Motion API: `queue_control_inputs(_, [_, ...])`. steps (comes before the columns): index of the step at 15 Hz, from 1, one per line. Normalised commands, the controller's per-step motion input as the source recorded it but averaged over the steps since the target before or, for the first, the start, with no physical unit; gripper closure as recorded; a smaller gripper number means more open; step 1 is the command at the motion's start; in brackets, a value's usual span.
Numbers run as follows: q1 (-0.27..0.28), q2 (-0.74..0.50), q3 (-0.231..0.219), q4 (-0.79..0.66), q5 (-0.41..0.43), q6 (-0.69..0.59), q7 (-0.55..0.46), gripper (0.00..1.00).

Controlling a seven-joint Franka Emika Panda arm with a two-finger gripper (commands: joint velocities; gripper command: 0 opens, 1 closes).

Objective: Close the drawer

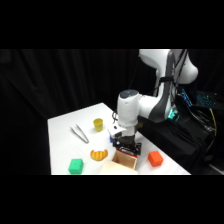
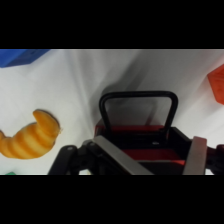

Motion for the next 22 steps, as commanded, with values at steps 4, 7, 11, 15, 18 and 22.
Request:
queue_control_inputs(4, [0.182, 0.19, -0.052, 0.45, -0.161, -0.20, 0.18, 0.00])
queue_control_inputs(7, [0.173, 0.23, -0.060, 0.44, -0.157, -0.16, 0.15, 0.00])
queue_control_inputs(11, [0.140, 0.23, -0.052, 0.43, -0.136, -0.16, 0.12, 0.00])
queue_control_inputs(15, [0.107, 0.15, -0.040, 0.36, -0.114, -0.16, 0.10, 0.00])
queue_control_inputs(18, [0.110, -0.01, -0.102, 0.16, -0.149, -0.19, 0.15, 0.00])
queue_control_inputs(22, [0.075, -0.17, -0.122, -0.07, -0.178, -0.19, 0.14, 0.00])
